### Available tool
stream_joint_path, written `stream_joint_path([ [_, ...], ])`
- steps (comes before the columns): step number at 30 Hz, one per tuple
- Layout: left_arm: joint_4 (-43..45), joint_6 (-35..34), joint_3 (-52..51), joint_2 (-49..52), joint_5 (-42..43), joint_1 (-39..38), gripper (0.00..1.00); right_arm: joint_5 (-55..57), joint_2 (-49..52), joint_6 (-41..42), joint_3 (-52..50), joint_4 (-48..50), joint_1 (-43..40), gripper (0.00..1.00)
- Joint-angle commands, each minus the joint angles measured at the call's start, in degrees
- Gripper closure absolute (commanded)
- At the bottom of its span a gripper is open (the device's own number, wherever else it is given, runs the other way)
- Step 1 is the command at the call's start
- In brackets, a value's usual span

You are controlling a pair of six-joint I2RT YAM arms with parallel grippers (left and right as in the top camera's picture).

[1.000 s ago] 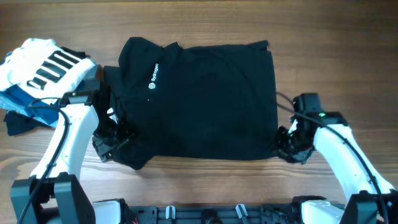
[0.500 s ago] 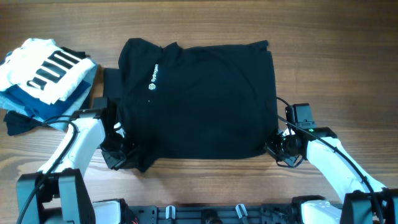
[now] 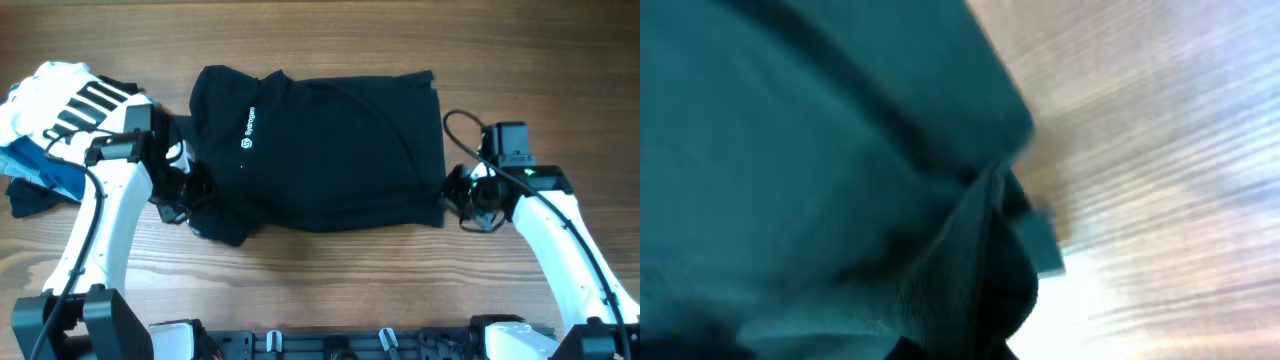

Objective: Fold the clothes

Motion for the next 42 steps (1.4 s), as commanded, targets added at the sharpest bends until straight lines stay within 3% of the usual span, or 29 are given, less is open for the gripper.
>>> stream_joint_path([
  [1, 7.0, -1.3, 0.8, -0.2, -0.8, 3.0, 0.96, 0.1, 1.4, 0.2, 1.0, 3.4, -1.6, 0.96],
  [4, 14.2, -5.2, 0.8, 0.8, -0.5, 5.0, 0.96, -0.6, 5.2, -1.6, 1.0, 9.2, -1.6, 0.96],
  [11, 23.9, -5.4, 0.8, 4.0, 1.2, 4.7, 0.96, -2.5, 8.1, -4.2, 1.0, 21.3, -1.6, 0.96],
  [12, 25.1, -5.4, 0.8, 4.0, 1.2, 4.6, 0.92, -2.5, 8.1, -4.3, 1.0, 23.1, -1.6, 0.95],
  [13, 26.1, -5.4, 0.8, 4.0, 1.2, 4.6, 0.69, -2.5, 8.1, -4.4, 1.0, 25.2, -1.6, 0.85],
  [15, 26.4, -5.3, 0.8, 4.0, 1.3, 4.7, 0.44, -2.4, 8.1, -7.5, 1.0, 28.4, -1.6, 0.66],
  [17, 23.7, -4.7, 0.8, 4.0, 1.3, 4.7, 0.26, -0.5, 8.1, -7.6, 1.0, 26.6, -1.8, 0.62],
  [19, 17.2, -4.7, 0.7, 4.0, -2.1, 4.7, 0.21, 5.0, 8.1, -7.3, 0.9, 18.4, -1.8, 0.61],
  [21, 15.0, -4.7, -1.5, 4.0, -2.5, 4.7, 0.21, 4.7, 8.1, -9.6, 0.5, 10.7, -1.6, 0.6],
  [24, 16.5, -4.7, -5.0, 4.0, -2.5, 4.7, 0.21, 2.7, 8.1, -12.8, -1.6, 8.5, -0.9, 0.62],
  [31, 18.8, -4.7, -5.8, 4.0, -2.6, 4.7, 0.19, -1.8, 13.2, -14.2, -5.7, 14.3, -0.8, 0.64],
  [33, 19.2, -4.7, -5.8, 4.0, -2.6, 4.7, 0.17, -4.9, 15.4, -16.3, -5.7, 16.0, -0.8, 0.73],
  [34, 19.3, -4.7, -5.8, 4.0, -2.6, 4.7, 0.17, -4.6, 15.9, -16.3, -5.7, 16.4, -0.8, 0.88],
  [35, 19.4, -4.7, -5.8, 4.0, -2.6, 4.7, 0.17, -3.4, 15.9, -16.2, -5.6, 16.3, -0.9, 0.96],
  [38, 19.4, -4.7, -5.8, 4.0, -2.6, 4.7, 0.17, 7.8, 14.9, -11.5, -2.2, 12.2, -2.0, 0.96],
  [42, 19.4, -4.7, -5.8, 4.0, -2.6, 4.7, 0.17, 16.8, 13.5, -12.2, 6.4, 8.4, -4.9, 0.96],
])
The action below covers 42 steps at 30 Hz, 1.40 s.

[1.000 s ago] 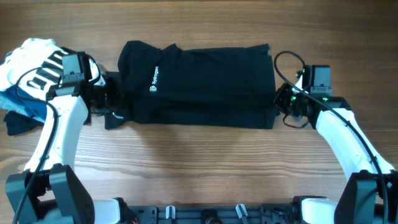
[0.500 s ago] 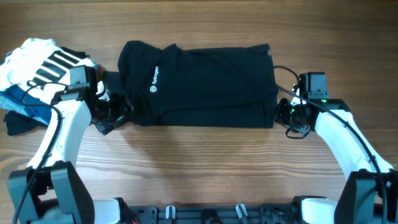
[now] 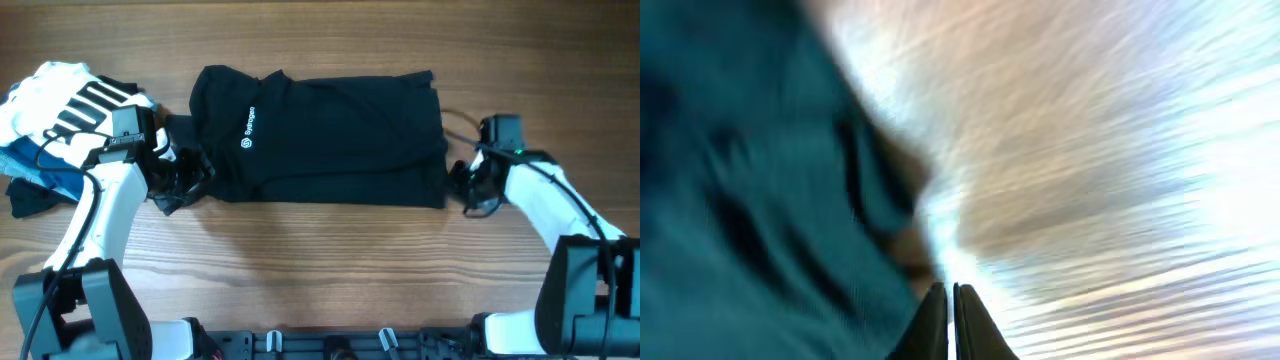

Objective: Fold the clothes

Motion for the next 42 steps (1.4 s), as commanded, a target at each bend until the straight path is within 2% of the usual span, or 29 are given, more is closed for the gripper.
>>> stream_joint_path([
  [1, 0.1, 0.3, -0.3, 0.3, -0.4, 0.1, 0.17, 10.4, -1.5, 0.6, 5.5, 0.5, -1.4, 0.96],
  [3, 0.1, 0.3, -0.3, 0.3, -0.4, 0.1, 0.17, 11.0, -1.3, -0.4, 5.5, 1.6, -1.4, 0.96],
  [4, 0.1, 0.3, -0.3, 0.3, -0.4, 0.1, 0.17, 6.7, -1.4, -1.7, 5.5, 0.7, -1.4, 0.94],
  [6, 0.1, 0.3, -0.3, 0.3, -0.4, 0.1, 0.16, -7.9, -1.4, -7.7, 5.1, -2.6, -1.1, 0.69],
  [7, 0.3, 0.3, -0.3, 0.3, -0.3, 0.1, 0.16, -8.1, -1.4, -7.8, 4.7, -3.7, -1.0, 0.65],
  [11, 0.5, 0.3, -0.3, 0.3, -0.4, 0.1, 0.16, -8.3, 0.0, -8.8, 1.4, -1.9, 0.2, 0.66],
  [16, 0.5, 0.3, -0.3, 0.3, -0.4, 0.1, 0.16, -11.9, 6.5, -9.4, 0.3, 1.4, 0.2, 0.66],
  [17, 0.5, 0.3, -0.3, 0.3, -0.4, 0.1, 0.16, -11.9, 7.6, -9.1, 0.3, 2.6, 0.2, 0.74],
  [18, 0.5, 0.3, -0.3, 0.3, -0.3, 0.1, 0.16, -11.9, 8.0, -9.2, 0.3, 3.5, 0.2, 0.92],
  [19, 0.5, 0.3, -0.3, 0.3, -0.3, 0.1, 0.16, -11.6, 7.9, -9.1, 0.3, 3.9, 0.2, 0.96],
  [21, 0.5, 0.3, -0.3, 0.3, -0.3, 0.1, 0.16, -8.2, 7.1, -7.1, 0.8, 4.1, -0.2, 0.96],
  [24, 0.5, 0.3, -0.3, 0.3, -0.3, 0.1, 0.16, 6.1, 5.8, -2.4, 4.6, 1.9, -3.1, 0.96],
  [26, 0.5, 0.3, -0.3, 0.3, -0.3, 0.1, 0.16, 10.6, 5.8, -2.0, 6.5, 3.0, -4.5, 0.96],
  [30, 0.5, 0.3, -0.3, 0.3, 1.0, 0.1, 0.18, 10.7, 5.8, -4.9, 7.2, 3.6, -4.6, 0.91],
  [33, 1.6, 1.0, -0.3, 0.3, 11.6, 0.1, 0.2, 10.4, 5.1, -4.7, 7.4, 2.1, -4.6, 0.87],
  [35, 1.9, 5.2, -0.3, 0.3, 17.4, 0.1, 0.22, 4.6, 3.1, -6.7, 9.1, 2.3, -4.6, 0.87],
  [37, 0.8, 8.0, -0.3, 0.3, 17.3, 0.1, 0.28, -6.7, 2.3, -11.2, 10.3, 2.3, -4.4, 0.88],
  [39, 0.5, 7.9, -0.5, 0.3, 14.5, -0.3, 0.3, -7.2, 2.8, -11.1, 9.2, 1.7, -3.2, 0.89],
  [42, 1.6, 7.9, -2.4, 0.3, 8.2, -3.6, 0.29, -7.0, 4.5, -11.8, 8.0, 1.6, -1.2, 0.88],
])
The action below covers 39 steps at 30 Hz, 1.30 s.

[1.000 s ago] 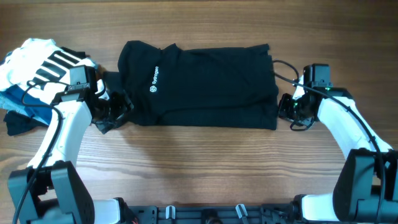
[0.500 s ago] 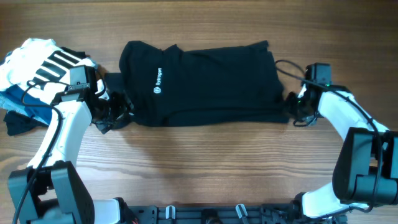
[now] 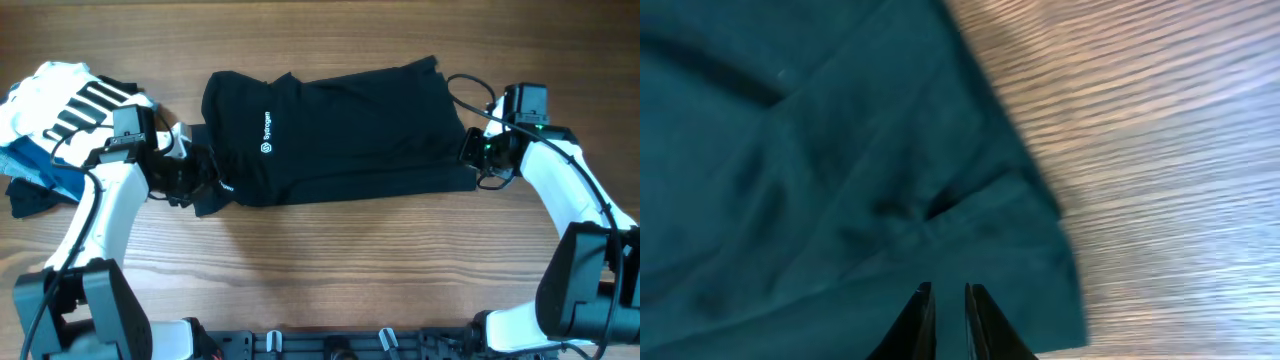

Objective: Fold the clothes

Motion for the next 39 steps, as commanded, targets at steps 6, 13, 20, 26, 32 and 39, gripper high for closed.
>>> stream_joint_path([
  [6, 7.9, 1.6, -2.6, 0.3, -17.4, -8.7, 0.16, -2.5, 4.4, -0.9, -1.2, -0.8, 1.9, 0.89],
  [13, 11.0, 1.4, -2.6, 0.3, -20.8, -9.4, 0.14, -2.4, 11.3, -0.9, -1.2, 0.0, 1.9, 0.91],
  [20, 10.6, 1.4, -2.6, 0.3, -17.6, -9.4, 0.7, -2.4, 13.2, -0.7, -1.2, 0.0, 1.9, 0.92],
  [26, 10.8, 1.4, -1.0, -0.7, 2.9, -9.3, 0.96, -1.8, 13.2, -0.8, -1.2, -0.2, 1.9, 0.92],
  [32, 41.4, -20.2, 1.2, -0.7, -7.4, -8.6, 0.61, -1.8, 13.2, -0.8, -1.2, -1.2, 1.9, 0.92],
  [39, 17.3, -16.3, 1.2, -0.2, -15.6, -8.7, 0.44, -1.8, 13.2, -0.8, -1.2, -1.0, 1.9, 0.92],
])
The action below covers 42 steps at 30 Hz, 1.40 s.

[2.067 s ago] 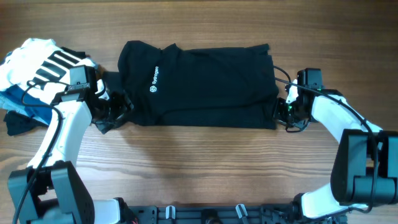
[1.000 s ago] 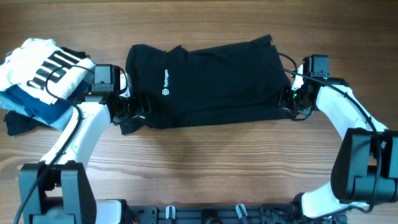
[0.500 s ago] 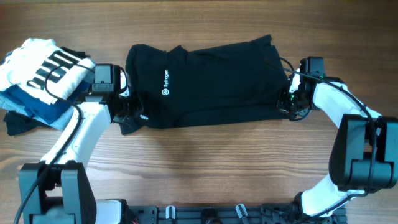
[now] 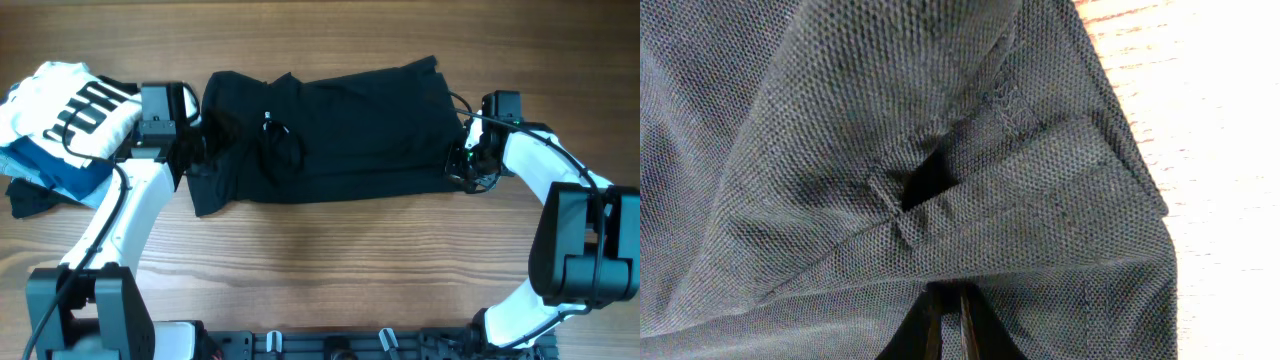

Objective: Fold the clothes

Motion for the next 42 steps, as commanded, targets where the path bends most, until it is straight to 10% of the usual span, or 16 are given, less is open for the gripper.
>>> stream_joint_path([
  [1, -4.2, 6.8, -0.2, 0.9, -6.3, 0.1, 0.44, 0.1, 3.5, -0.2, -1.6, -0.1, 0.4, 0.92],
  [7, 2.7, 15.5, -0.2, 11.1, -3.0, 0.1, 0.37, 0.1, 3.5, -0.2, -1.6, -0.1, 0.4, 0.92],
  [13, 2.6, 15.5, -0.1, 15.8, 0.2, 0.2, 0.96, 0.8, 3.5, -0.2, -1.6, -0.5, 0.4, 0.92],
  [32, -28.6, 15.5, -0.1, 12.2, -17.2, 3.7, 0.96, 12.8, 2.4, 13.2, -1.6, -16.9, -9.4, 0.96],
  [36, -29.6, 16.8, 4.7, 6.8, -16.7, 3.9, 0.83, 10.8, -8.5, 9.5, 2.8, -16.3, -9.4, 0.94],
  [37, -29.2, 16.7, 7.1, 4.0, -15.6, 3.9, 0.55, 6.8, -12.1, 4.3, 5.8, -14.4, -9.2, 0.79],
  [38, -27.8, 16.8, 8.5, 2.3, -14.6, 3.9, 0.0, 4.0, -13.6, 1.3, 7.5, -13.2, -9.0, 0.66],
  [42, -10.9, 19.8, 10.5, 1.0, -13.6, 3.9, 0.0, -2.7, -16.0, -3.5, 13.7, -13.0, -6.5, 0.5],
])
